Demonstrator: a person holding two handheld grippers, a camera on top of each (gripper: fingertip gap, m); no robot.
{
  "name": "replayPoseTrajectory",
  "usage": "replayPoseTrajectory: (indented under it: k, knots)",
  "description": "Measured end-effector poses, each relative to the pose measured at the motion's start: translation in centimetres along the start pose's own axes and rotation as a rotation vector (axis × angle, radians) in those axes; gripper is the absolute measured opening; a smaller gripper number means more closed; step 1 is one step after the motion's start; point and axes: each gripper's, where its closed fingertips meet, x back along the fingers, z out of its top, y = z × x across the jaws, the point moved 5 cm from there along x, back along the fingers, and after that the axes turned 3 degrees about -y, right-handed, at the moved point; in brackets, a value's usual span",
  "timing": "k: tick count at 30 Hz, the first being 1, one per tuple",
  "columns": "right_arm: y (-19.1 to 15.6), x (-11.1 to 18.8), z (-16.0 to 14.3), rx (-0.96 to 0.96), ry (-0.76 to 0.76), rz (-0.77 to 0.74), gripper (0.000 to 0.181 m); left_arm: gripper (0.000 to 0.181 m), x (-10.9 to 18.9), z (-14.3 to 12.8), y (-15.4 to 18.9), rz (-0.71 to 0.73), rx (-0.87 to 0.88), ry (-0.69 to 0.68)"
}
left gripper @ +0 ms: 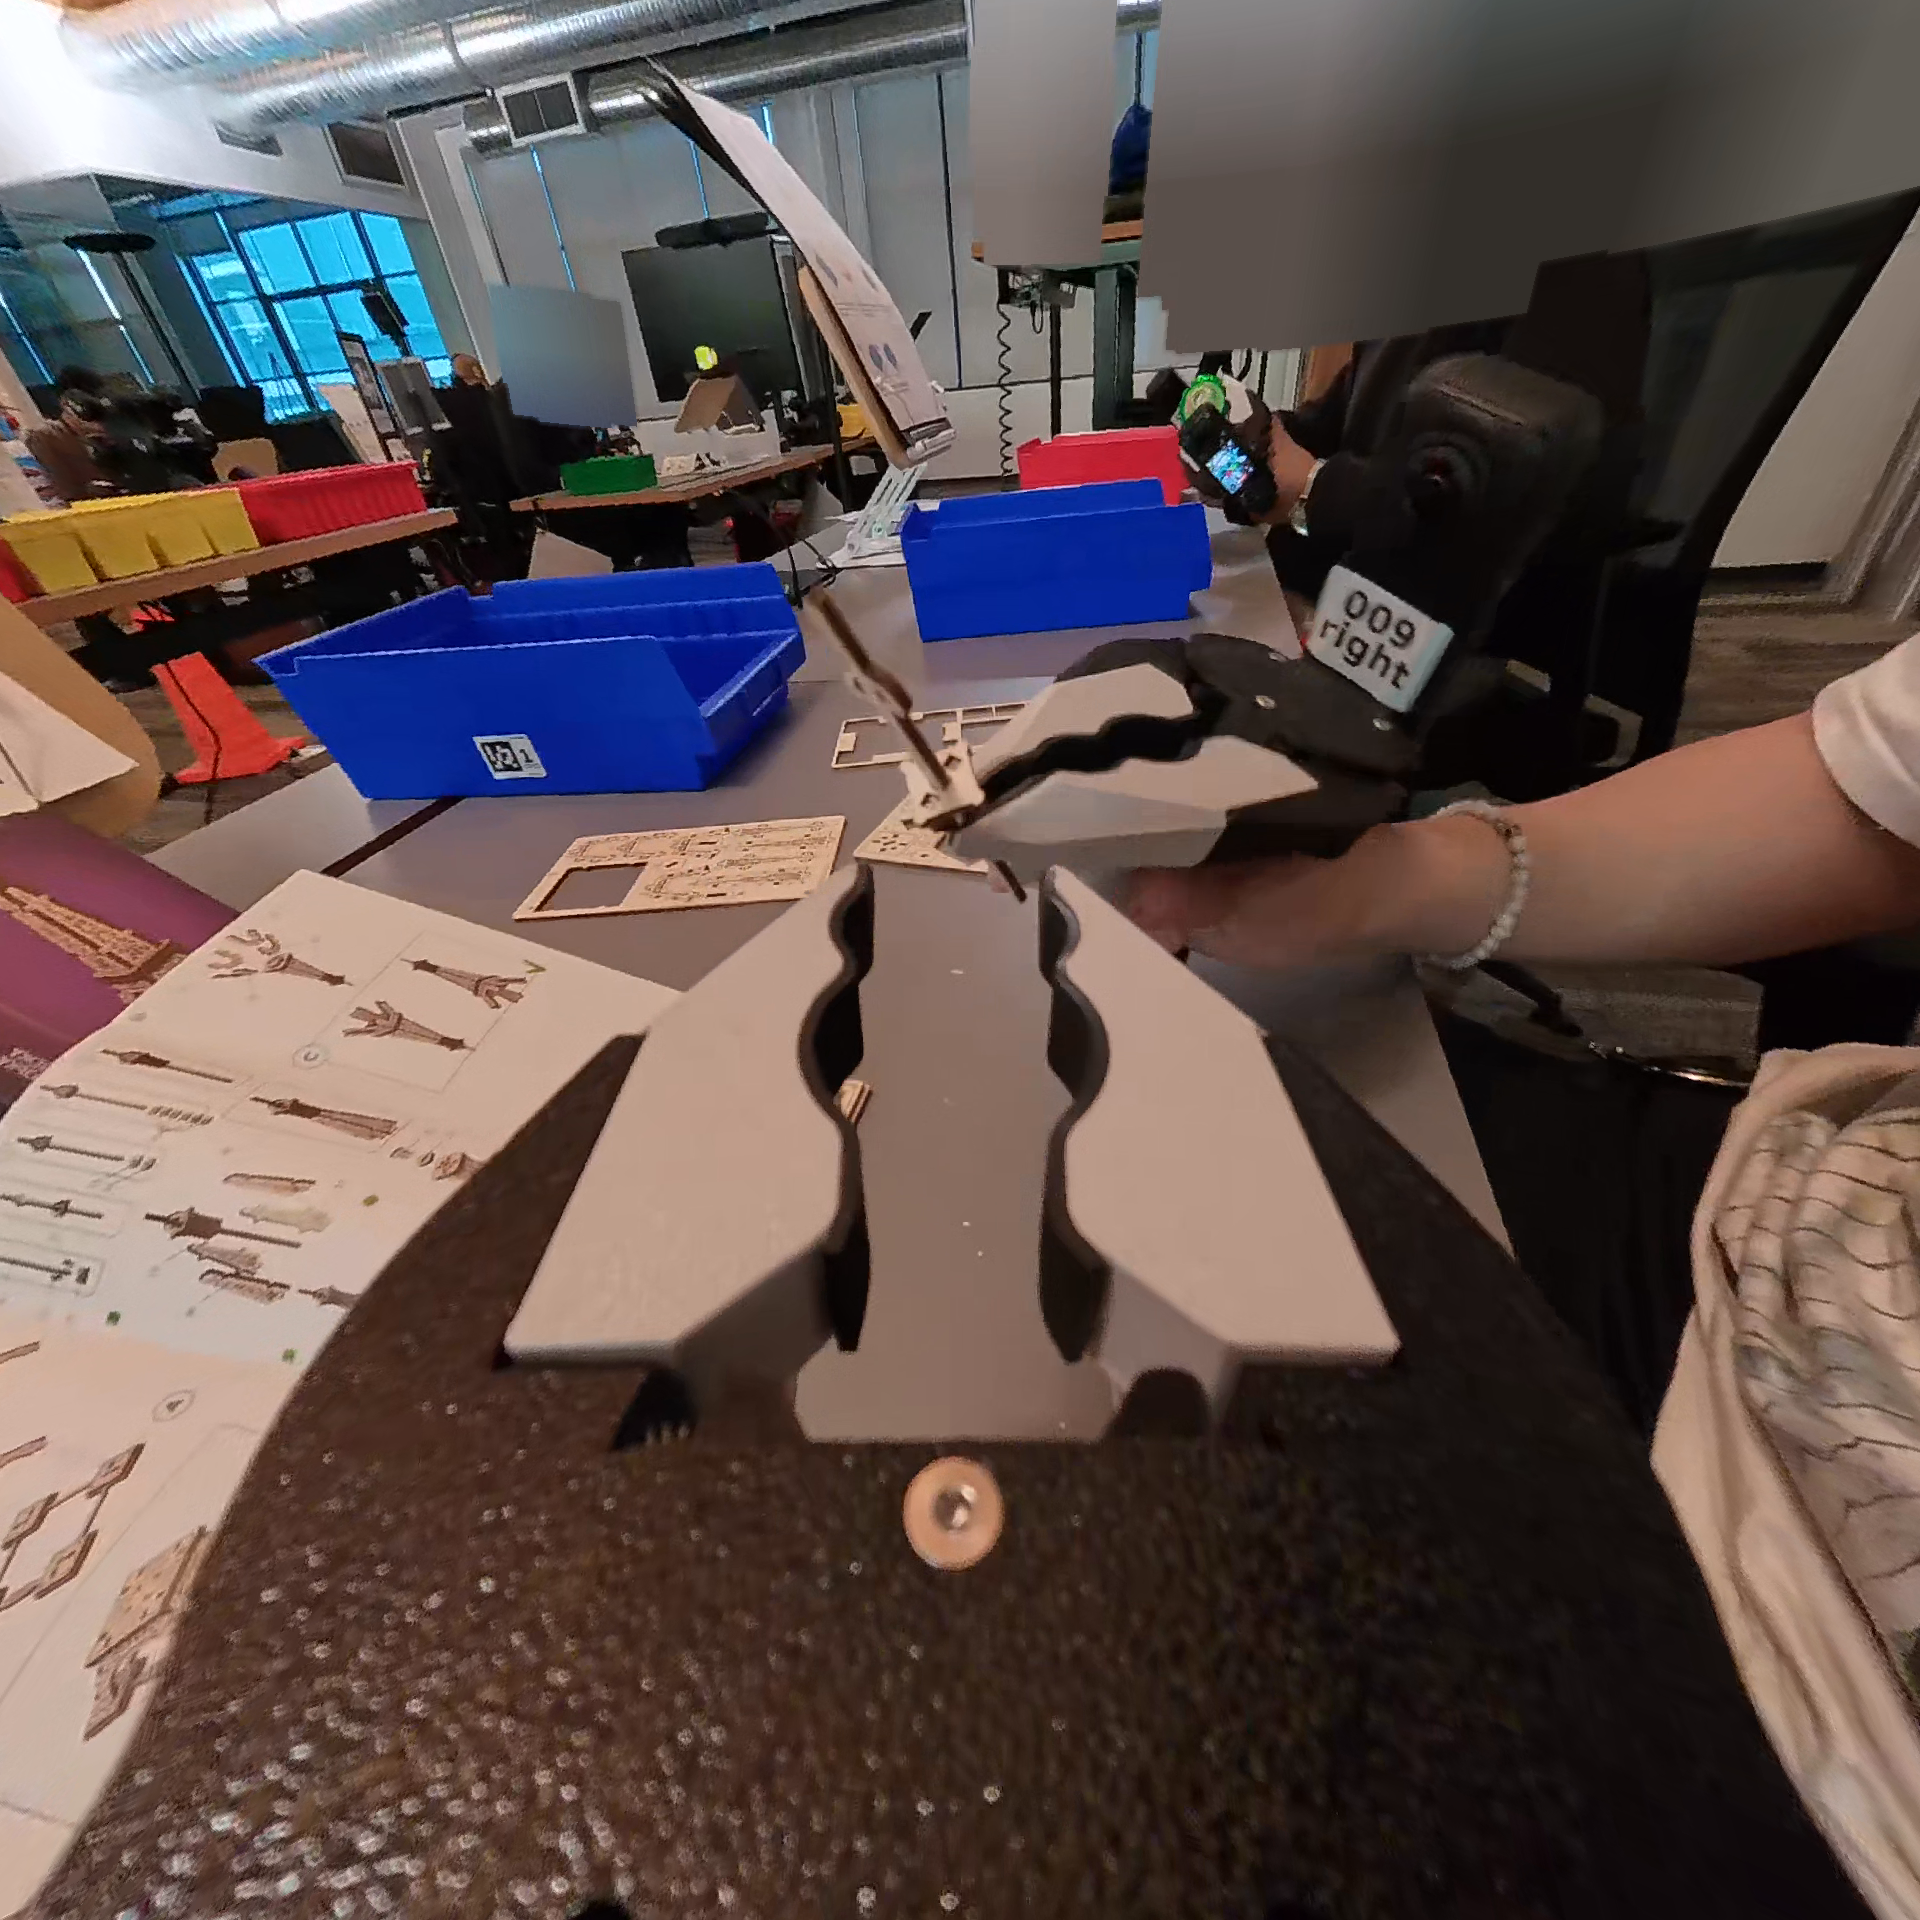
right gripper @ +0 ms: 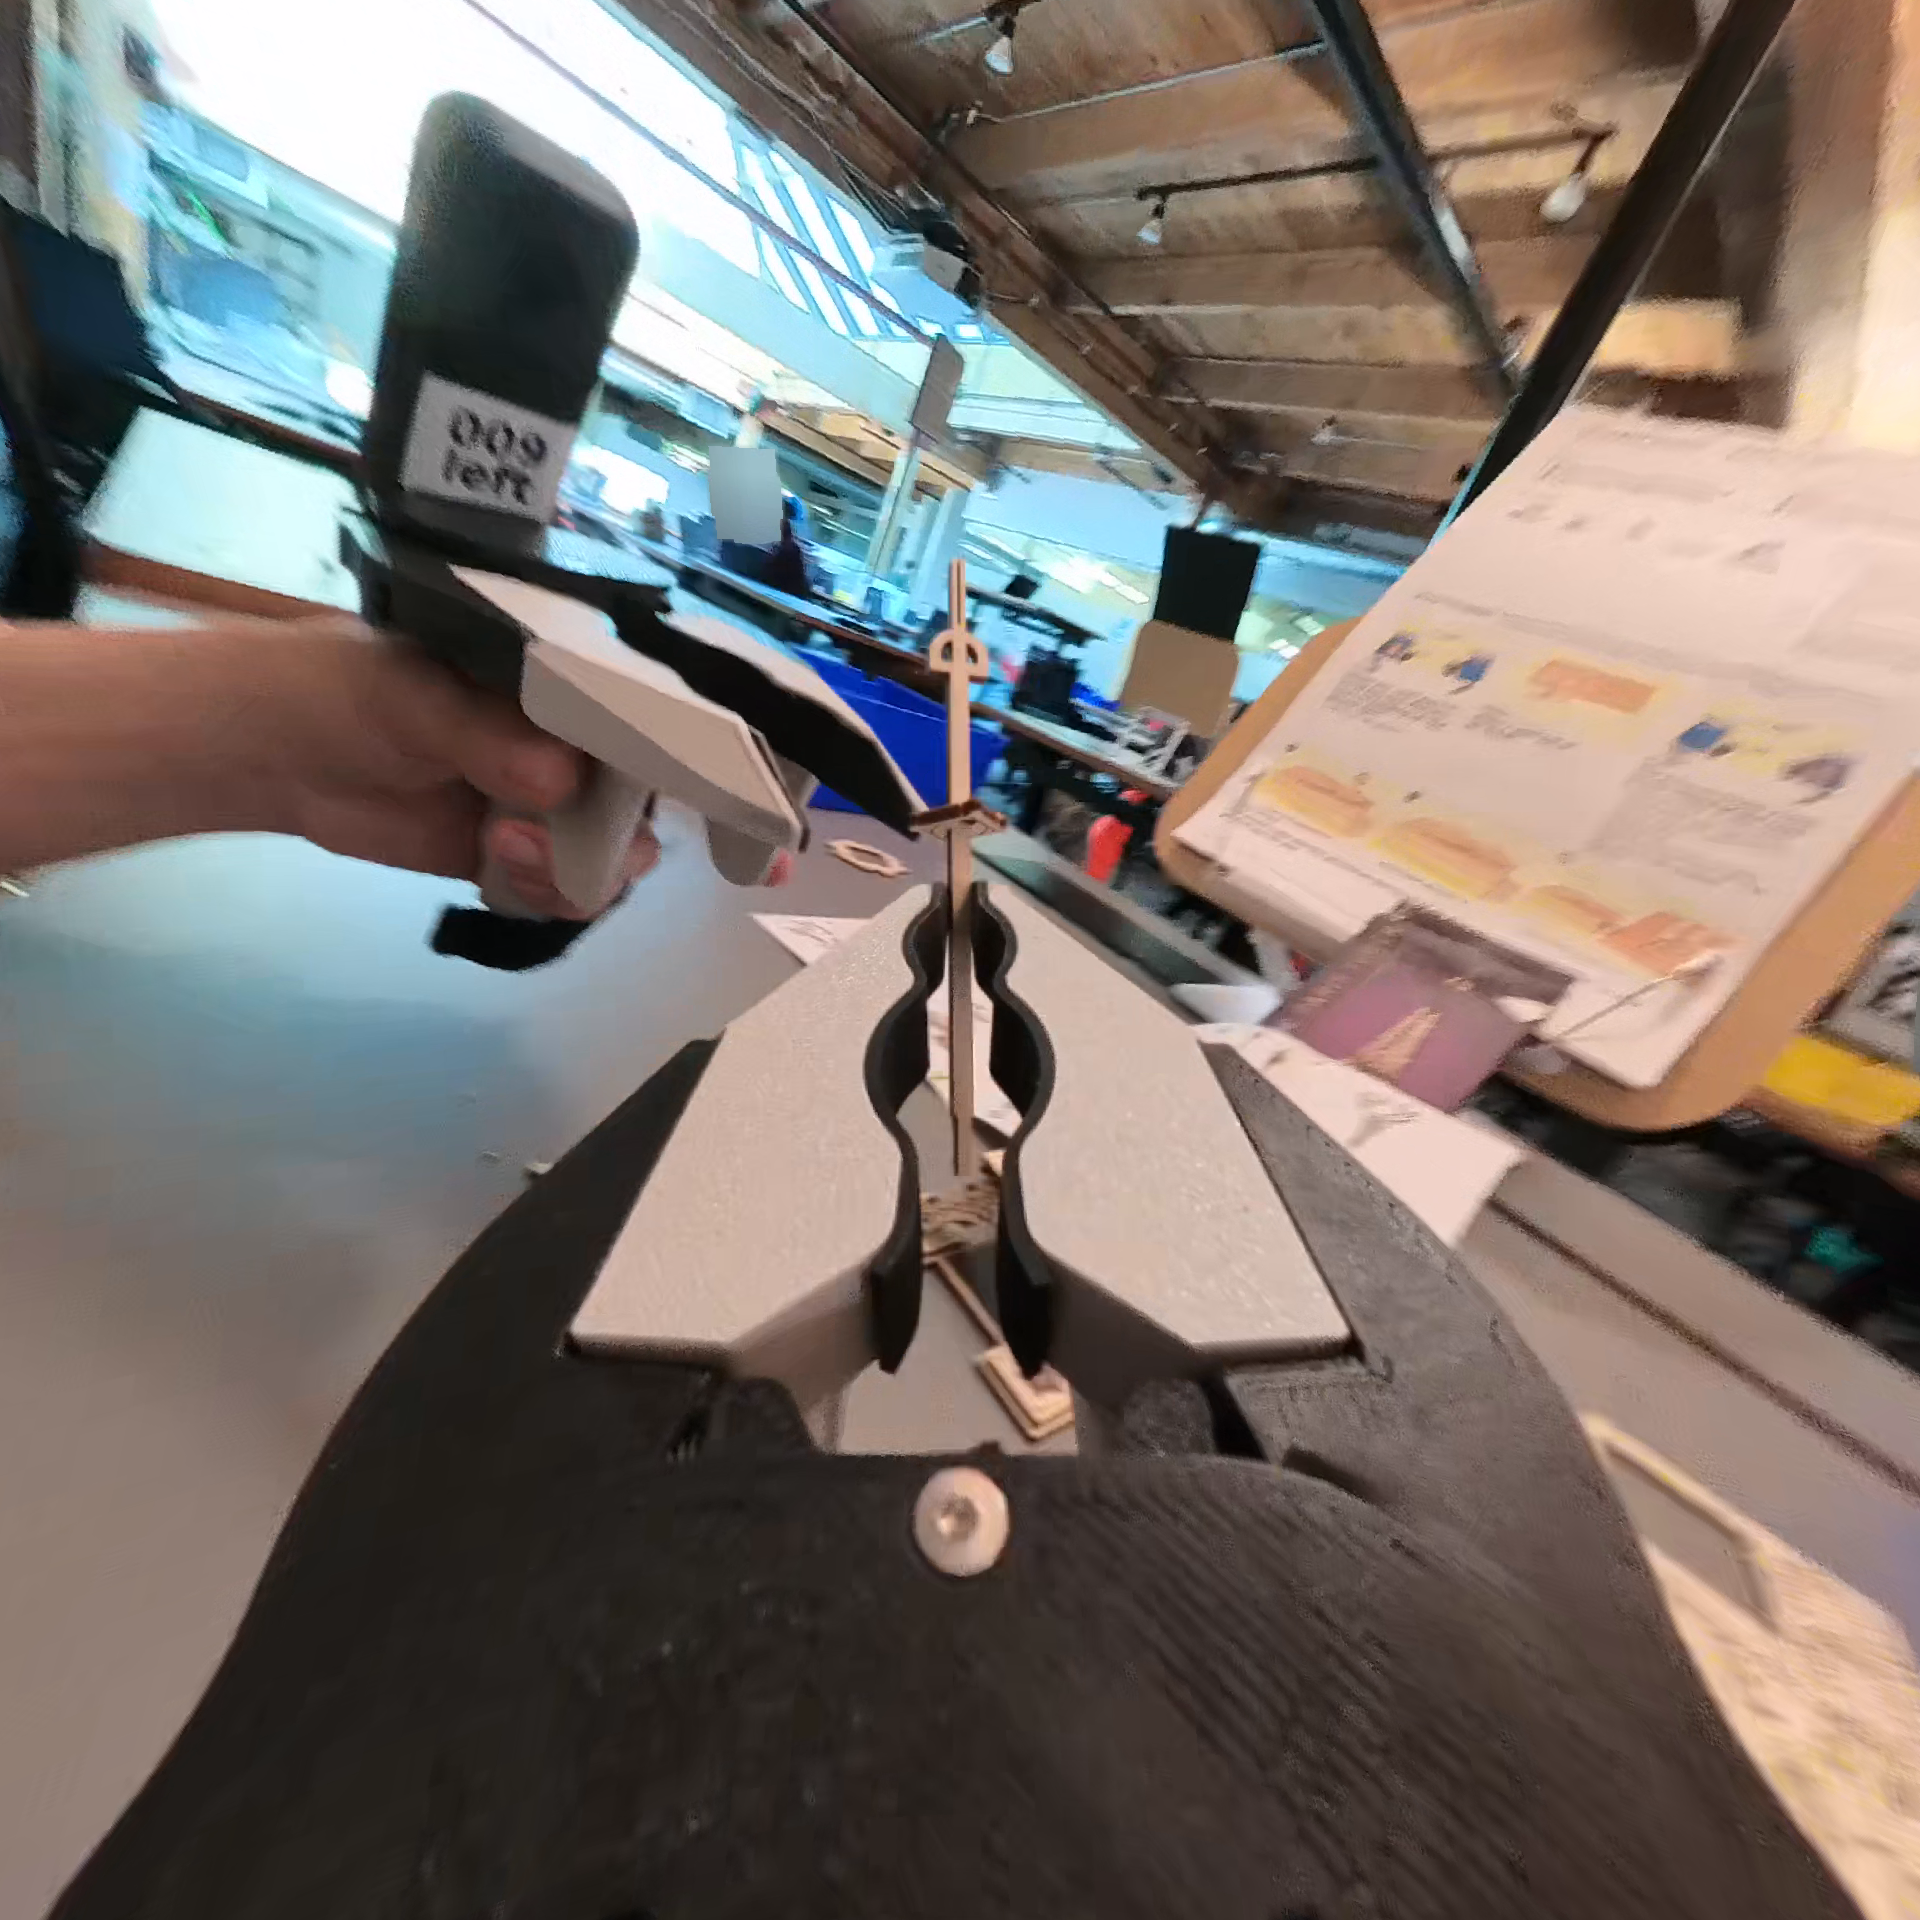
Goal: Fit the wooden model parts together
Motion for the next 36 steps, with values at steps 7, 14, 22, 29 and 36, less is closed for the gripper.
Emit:
replayPoseTrajectory:
  k: [7, 14, 22, 29, 36]
  knots:
    - [-0.5, -0.3, 1.2, -0.327, 0.107, 0.128, 0.001, 0.024, -0.4, -0.1, 0.8, -0.100, 0.050, 0.044]
    - [-1.0, -0.6, 1.6, -0.495, 0.143, 0.184, 0.001, 0.012, 0.1, 0.5, 0.3, -0.154, 0.205, 0.181]
    - [-1.2, -0.9, 1.6, -0.565, 0.133, 0.177, 0.001, 0.007, 0.0, 0.7, 0.2, -0.209, 0.322, 0.267]
    - [-1.3, -0.9, 1.8, -0.581, 0.151, 0.192, 0.001, 0.008, 0.1, 0.6, 0.0, -0.262, 0.395, 0.320]
    - [-0.7, -0.6, 2.0, -0.649, 0.202, 0.174, 0.001, 0.006, 0.3, 0.4, -0.2, -0.229, 0.350, 0.300]
